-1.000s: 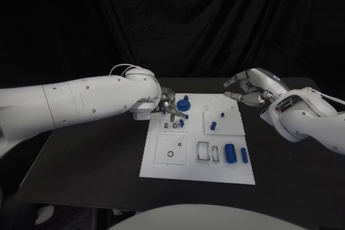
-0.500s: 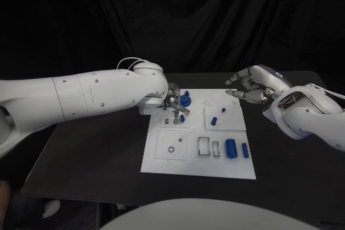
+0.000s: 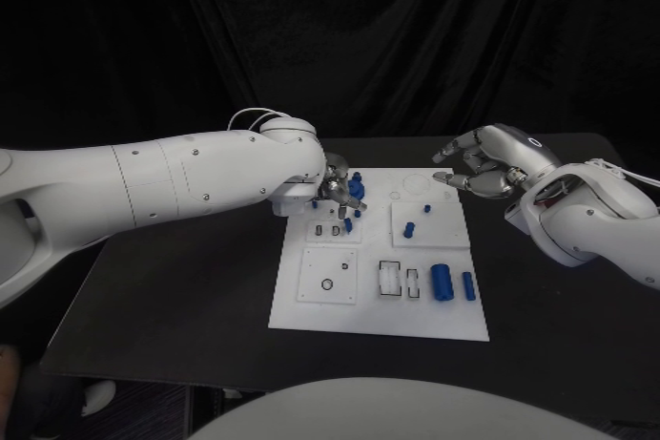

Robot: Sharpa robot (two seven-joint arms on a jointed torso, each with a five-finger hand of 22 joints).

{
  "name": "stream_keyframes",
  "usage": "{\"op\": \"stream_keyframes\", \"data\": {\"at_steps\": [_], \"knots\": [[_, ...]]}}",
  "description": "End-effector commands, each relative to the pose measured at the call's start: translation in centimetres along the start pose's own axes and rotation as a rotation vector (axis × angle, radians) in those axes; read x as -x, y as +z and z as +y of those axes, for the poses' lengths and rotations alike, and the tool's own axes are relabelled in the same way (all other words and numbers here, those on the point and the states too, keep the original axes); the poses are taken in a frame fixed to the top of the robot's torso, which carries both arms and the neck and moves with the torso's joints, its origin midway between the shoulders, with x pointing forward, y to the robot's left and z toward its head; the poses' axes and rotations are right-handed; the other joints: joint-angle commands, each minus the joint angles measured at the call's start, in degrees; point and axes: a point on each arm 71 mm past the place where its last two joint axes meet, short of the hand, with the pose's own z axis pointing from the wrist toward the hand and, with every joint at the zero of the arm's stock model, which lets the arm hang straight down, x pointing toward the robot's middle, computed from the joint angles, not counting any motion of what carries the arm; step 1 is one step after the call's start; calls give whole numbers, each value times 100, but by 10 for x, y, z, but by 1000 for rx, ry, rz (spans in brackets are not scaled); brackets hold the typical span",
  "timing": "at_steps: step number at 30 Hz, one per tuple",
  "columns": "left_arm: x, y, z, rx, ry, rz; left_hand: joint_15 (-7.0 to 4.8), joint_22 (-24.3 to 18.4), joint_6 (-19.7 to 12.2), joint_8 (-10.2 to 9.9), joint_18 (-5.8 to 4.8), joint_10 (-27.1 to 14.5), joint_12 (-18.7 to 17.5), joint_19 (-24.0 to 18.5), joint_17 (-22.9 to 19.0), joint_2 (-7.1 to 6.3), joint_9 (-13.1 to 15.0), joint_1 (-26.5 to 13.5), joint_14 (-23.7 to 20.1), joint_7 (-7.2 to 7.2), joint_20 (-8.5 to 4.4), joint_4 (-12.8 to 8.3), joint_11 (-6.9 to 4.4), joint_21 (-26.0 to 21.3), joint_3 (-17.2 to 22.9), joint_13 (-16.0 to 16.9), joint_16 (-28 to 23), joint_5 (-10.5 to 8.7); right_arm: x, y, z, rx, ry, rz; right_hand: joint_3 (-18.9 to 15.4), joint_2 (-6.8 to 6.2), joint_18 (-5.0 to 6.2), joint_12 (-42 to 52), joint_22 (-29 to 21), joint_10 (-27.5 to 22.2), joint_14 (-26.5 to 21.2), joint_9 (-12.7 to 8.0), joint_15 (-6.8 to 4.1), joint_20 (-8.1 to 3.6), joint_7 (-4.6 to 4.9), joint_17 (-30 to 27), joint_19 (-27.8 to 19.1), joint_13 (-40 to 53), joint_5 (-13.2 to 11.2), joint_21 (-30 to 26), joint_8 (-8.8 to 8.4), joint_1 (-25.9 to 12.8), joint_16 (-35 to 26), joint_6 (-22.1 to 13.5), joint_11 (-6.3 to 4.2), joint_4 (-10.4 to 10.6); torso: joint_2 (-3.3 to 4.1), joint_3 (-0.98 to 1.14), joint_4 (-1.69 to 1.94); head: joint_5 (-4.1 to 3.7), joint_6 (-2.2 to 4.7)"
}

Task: Assemble the parts on the task board

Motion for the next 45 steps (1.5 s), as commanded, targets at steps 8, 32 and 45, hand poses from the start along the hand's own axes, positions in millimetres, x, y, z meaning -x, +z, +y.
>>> {"op": "stream_keyframes", "data": {"at_steps": [8,32,45], "knots": [[-3,2,-1,-18,-9,-11,-40,1508,72,-55,-35,607,15,593,1507,11,-1,69,605,-8,-36,-1,-33,-20,38,1506,15,51,-2,0,0,-9,-22,13,20,14,-50,15,1173,603,496,-9,53,44,-7,1078,200,1509,30,17,30,-40,-29,40,28,0,-7,10,-28,20,0],[-9,9,6,-4,-31,-11,-55,1508,173,-114,-35,607,15,593,1507,-15,17,125,605,-29,-47,-18,-51,-20,91,1506,15,90,-4,2,1,-11,-24,26,18,18,-46,15,1168,603,494,-15,55,47,-4,1065,194,1509,21,4,24,-51,-39,35,30,1,-22,7,-26,6,0],[-18,16,10,4,-45,2,-59,1508,156,-155,-35,607,15,593,1507,-24,15,143,605,-25,-52,-24,-53,-20,109,1506,15,97,-5,1,-1,-16,-25,36,16,22,-47,15,1169,603,493,-18,56,49,-2,1060,196,1509,16,5,22,-61,-42,34,32,3,-16,6,-14,-24,0]]}}
